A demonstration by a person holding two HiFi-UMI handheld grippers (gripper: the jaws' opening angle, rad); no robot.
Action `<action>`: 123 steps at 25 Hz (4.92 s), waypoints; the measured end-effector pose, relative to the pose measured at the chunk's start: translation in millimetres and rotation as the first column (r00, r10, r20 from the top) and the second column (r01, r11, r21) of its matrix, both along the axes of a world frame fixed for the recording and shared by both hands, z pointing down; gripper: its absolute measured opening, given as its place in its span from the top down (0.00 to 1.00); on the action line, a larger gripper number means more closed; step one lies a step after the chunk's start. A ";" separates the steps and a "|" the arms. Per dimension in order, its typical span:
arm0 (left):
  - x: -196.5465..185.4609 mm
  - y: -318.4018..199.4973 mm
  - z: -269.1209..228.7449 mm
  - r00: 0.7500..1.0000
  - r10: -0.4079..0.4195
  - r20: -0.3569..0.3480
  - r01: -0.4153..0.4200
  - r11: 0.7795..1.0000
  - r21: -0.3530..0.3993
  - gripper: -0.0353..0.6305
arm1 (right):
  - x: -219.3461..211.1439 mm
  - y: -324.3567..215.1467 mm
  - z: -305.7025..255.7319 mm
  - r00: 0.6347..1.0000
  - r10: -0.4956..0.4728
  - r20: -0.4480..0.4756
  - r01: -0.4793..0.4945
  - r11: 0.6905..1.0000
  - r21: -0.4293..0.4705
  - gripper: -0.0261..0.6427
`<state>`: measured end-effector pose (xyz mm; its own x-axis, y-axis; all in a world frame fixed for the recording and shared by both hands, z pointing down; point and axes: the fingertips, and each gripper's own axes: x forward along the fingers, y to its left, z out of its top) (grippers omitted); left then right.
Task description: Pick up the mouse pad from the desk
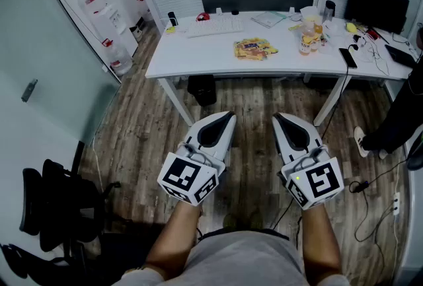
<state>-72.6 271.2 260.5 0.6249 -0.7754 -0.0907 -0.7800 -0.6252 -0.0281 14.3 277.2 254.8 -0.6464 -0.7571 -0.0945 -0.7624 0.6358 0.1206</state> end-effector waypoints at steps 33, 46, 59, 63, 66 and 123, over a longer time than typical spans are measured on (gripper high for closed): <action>28.6 -28.5 7.5 0.998 -0.061 0.020 0.061 0.998 -0.018 0.92 | 41.4 -29.8 2.9 0.998 -0.056 0.022 0.057 0.998 -0.015 0.94; 49.1 -35.9 17.3 0.993 -0.110 0.044 0.111 0.993 -0.031 0.92 | 67.8 -44.7 13.1 0.996 -0.089 0.011 0.089 0.996 -0.015 0.94; 41.6 -67.7 13.4 0.993 -0.110 0.034 0.110 0.994 -0.009 0.92 | 62.4 -72.3 12.4 0.996 -0.085 -0.015 0.085 0.996 -0.003 0.94; 34.3 -93.4 13.4 0.995 -0.099 0.024 0.099 0.995 -0.002 0.93 | 57.1 -95.7 13.6 0.997 -0.067 -0.028 0.067 0.998 -0.006 0.94; 26.0 -118.7 13.6 0.995 -0.095 0.023 0.095 0.995 -0.001 0.93 | 51.1 -119.3 15.0 0.998 -0.052 -0.035 0.052 0.999 -0.008 0.94; -23.3 -455.2 43.7 0.997 0.002 0.072 0.001 0.999 -0.042 0.92 | 15.1 -450.9 48.2 0.990 0.077 -0.115 -0.085 0.995 -0.060 0.94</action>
